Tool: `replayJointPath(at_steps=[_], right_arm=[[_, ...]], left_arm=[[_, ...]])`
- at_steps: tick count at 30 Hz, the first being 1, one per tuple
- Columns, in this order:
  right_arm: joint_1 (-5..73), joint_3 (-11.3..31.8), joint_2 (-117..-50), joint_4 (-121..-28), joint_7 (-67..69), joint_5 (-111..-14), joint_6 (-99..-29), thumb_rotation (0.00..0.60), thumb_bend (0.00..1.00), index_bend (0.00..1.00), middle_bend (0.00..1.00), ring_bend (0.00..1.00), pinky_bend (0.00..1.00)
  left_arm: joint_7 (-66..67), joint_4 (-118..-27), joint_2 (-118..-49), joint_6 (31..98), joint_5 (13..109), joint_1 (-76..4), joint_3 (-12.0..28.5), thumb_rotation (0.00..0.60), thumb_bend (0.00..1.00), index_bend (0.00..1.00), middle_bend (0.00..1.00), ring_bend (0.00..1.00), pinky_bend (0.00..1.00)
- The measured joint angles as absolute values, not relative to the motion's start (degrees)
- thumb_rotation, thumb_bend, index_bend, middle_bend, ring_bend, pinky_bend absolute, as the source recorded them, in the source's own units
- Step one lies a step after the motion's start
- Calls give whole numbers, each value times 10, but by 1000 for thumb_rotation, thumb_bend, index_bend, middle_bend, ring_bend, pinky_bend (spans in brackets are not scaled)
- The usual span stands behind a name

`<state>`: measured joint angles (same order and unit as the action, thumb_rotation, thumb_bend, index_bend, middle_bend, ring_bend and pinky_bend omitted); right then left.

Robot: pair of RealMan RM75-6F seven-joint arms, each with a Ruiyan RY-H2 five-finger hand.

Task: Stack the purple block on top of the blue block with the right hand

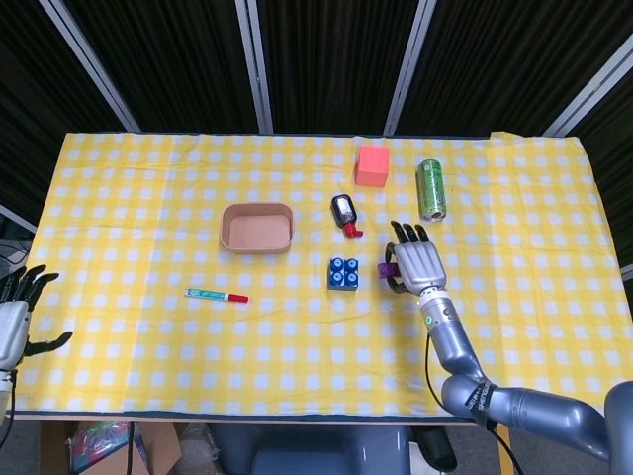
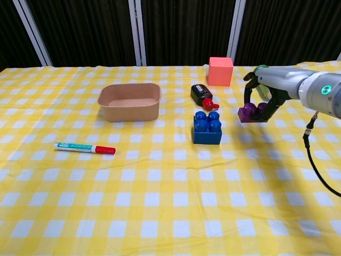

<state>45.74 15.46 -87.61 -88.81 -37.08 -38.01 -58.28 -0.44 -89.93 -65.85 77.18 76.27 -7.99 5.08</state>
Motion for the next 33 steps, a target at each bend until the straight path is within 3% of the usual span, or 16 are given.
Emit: replayJointPath(at_steps=[8, 16, 33], right_arm=[[497, 163, -905, -914, -434, -319, -629, 600, 552, 613, 0, 0, 0], [517, 158, -930, -909, -454, -308, -646, 600, 554, 616, 0, 0, 0], [554, 170, -953, -916, -497, -287, -676, 600, 560, 635, 0, 0, 0]], left_arm=[[-20, -891, -658, 779, 769, -80, 54, 600, 182, 166, 67, 0, 52], [-45, -866, -667, 835, 824, -71, 51, 600, 182, 169, 67, 0, 52], [-11, -872, -674, 823, 808, -74, 52, 600, 182, 170, 67, 0, 52]])
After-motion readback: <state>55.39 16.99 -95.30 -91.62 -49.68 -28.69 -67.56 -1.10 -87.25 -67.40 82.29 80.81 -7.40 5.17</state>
